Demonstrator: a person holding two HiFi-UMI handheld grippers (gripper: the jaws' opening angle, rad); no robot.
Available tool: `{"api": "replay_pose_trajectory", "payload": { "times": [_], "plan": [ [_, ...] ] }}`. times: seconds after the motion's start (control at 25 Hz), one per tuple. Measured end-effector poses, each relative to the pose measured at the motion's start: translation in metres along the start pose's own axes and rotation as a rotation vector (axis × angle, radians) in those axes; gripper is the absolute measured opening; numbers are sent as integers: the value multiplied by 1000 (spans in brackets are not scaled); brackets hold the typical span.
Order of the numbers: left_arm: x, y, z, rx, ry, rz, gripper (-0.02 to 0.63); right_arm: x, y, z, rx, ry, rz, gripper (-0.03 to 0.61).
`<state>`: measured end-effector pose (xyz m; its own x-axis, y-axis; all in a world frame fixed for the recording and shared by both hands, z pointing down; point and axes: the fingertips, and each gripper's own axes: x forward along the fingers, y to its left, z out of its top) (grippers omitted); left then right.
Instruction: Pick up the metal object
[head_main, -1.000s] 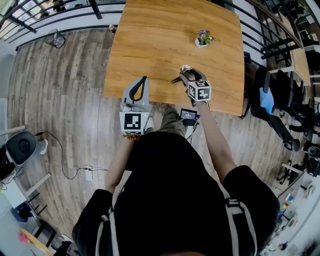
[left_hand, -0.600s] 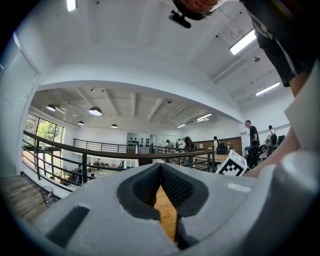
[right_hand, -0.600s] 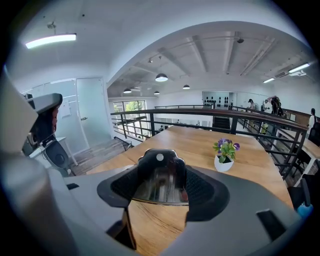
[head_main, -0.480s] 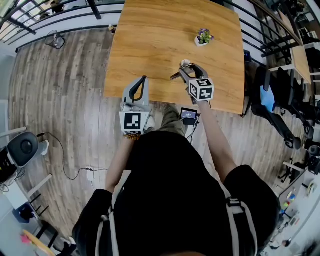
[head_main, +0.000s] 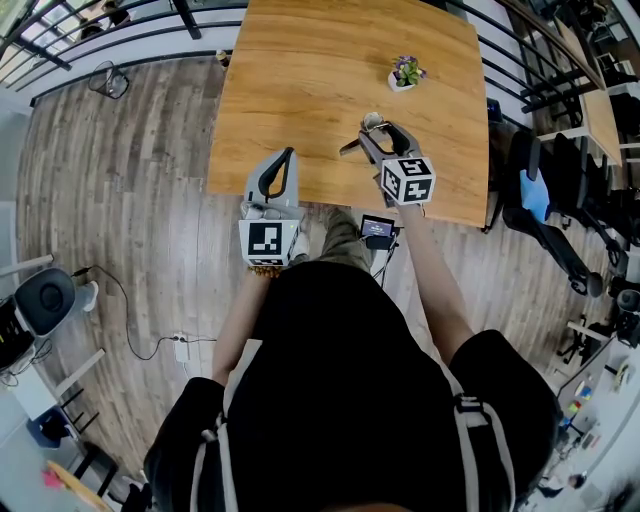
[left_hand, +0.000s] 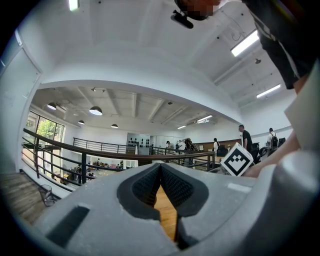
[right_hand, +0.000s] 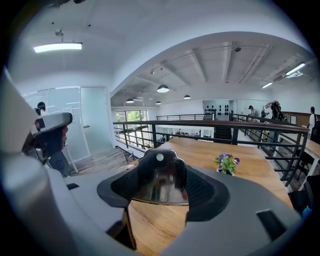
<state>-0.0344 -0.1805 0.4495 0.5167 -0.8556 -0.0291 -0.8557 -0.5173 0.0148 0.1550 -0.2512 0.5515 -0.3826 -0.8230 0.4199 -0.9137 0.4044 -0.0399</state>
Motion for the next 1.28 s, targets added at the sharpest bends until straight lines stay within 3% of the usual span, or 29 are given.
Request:
{"api": "replay_pose_trajectory", "payload": {
  "times": [0.72, 1.28],
  "plan": [
    [27, -6, 42, 35, -95, -51, 11, -27, 18, 80, -80, -185, -9, 284],
    [37, -25, 46, 17, -115, -73, 11, -64, 39, 83, -117, -257, -8, 285]
  ]
}}
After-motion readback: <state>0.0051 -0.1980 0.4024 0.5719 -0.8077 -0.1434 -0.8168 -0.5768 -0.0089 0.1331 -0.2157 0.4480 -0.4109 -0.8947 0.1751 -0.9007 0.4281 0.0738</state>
